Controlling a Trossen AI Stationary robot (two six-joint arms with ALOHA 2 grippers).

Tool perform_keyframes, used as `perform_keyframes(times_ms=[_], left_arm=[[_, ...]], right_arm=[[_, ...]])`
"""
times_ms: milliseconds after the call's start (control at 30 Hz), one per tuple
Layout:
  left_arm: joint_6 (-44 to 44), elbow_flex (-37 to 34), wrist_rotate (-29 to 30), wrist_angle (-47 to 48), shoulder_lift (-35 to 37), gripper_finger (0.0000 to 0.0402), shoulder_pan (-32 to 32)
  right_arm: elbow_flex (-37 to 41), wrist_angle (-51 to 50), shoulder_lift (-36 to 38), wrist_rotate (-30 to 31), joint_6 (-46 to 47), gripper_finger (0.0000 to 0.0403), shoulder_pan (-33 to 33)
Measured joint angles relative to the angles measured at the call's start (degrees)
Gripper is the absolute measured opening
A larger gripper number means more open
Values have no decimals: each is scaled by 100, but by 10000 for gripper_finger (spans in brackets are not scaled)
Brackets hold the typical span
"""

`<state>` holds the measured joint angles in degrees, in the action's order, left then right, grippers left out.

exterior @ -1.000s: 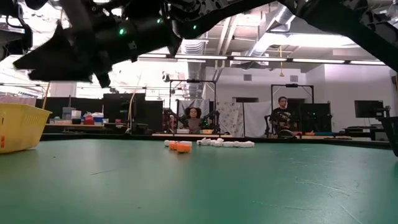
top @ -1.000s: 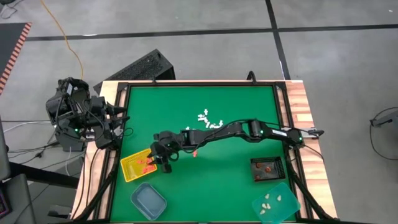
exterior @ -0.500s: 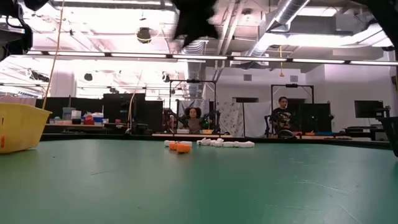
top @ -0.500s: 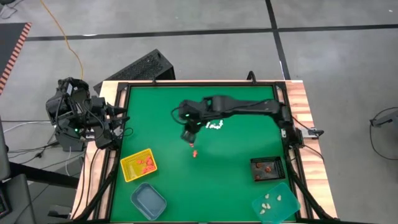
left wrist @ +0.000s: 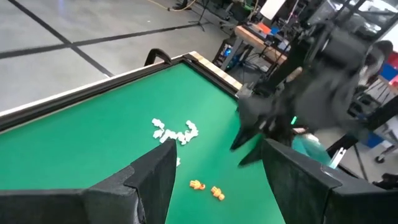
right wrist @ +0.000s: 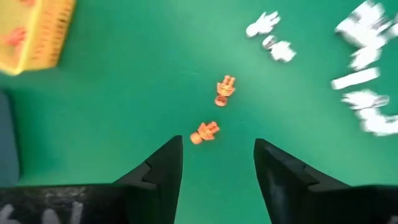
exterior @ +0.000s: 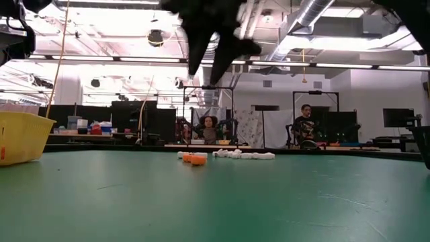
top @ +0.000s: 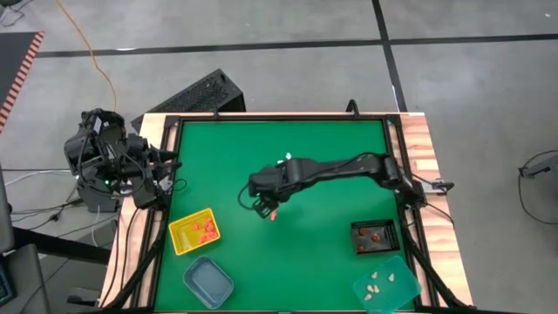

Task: Sort Halloween decoration
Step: Put the top orange skeleton model into the yellow bin

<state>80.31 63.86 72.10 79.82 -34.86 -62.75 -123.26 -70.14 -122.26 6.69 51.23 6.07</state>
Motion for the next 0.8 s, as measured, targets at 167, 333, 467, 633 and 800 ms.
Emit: perform_keyframes(times_ms=[167,333,467,633,800], left_arm=[[298,0,1,1,0,226,1],[494,-1,4,1,0,226,-1],[498,0,37,5,0,226,1],[435,0,59,15,0,226,-1],[438,0,88,21,-1,226,1]], right_arm=[[4,382,-623,-357,375,210,-4],[9,472,-1050,-637,391,213,-59],[4,461,-1184,-522,443,213,-102],[4,557,-1210,-226,305,213,-185],[2,538,-1206,-242,152,210,-292]])
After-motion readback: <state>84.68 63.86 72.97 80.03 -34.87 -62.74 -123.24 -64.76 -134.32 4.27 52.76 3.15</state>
